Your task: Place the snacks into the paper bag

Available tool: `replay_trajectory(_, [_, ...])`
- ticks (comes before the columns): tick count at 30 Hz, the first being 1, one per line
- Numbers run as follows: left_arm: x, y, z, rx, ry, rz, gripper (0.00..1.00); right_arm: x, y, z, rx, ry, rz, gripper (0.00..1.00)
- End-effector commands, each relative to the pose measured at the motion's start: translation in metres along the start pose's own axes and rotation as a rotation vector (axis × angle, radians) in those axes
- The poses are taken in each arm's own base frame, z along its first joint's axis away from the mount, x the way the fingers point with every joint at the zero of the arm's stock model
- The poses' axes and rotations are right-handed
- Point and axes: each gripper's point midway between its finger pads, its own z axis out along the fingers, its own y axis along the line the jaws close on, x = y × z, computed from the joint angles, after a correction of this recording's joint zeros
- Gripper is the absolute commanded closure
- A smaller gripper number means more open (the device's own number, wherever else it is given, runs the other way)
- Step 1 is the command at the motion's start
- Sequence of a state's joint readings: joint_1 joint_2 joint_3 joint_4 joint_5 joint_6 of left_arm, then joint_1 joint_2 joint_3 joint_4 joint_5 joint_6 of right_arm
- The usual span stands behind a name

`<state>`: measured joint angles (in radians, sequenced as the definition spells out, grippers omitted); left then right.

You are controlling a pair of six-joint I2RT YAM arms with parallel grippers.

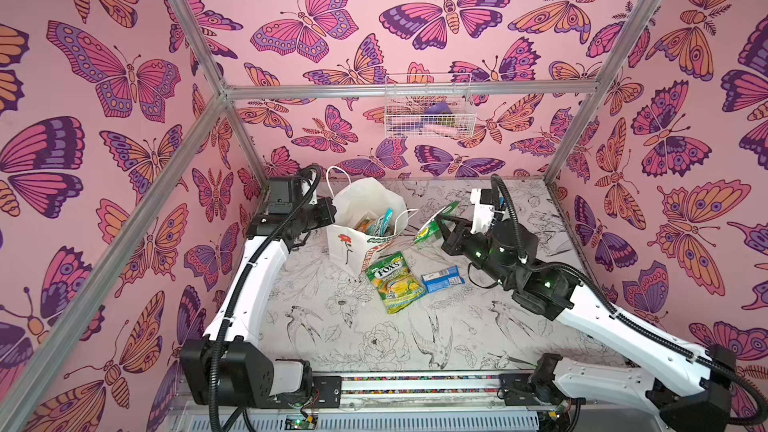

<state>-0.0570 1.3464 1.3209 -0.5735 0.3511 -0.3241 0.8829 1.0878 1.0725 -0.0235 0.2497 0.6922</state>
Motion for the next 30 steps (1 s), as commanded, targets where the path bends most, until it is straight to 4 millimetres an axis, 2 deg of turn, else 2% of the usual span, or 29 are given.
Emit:
replay_trajectory(1, [-0.015,-0.003,-0.007,0.014,-0.068,0.014,1.0,-0.032,0.023,-0.008,-0.06,-0.071,-0.035,1.0])
replay_trajectory(17, [-0.015,-0.003,-0.007,0.012,-0.068,0.014,1.0,-0.075,0.073,-0.015,-0.191,-0.131,-0.093,1.0])
replay_trajectory(22, [-0.015,-0.003,-0.007,0.011,-0.069,0.014,1.0,-0.081,0.088,-0.012,-0.238,-0.13,-0.095,1.0])
replay_trajectory(30, [-0.015,-0.003,-0.008,0.009,-0.07,0.016,1.0,-0.082,0.102,-0.005,-0.28,-0.113,-0.11,1.0])
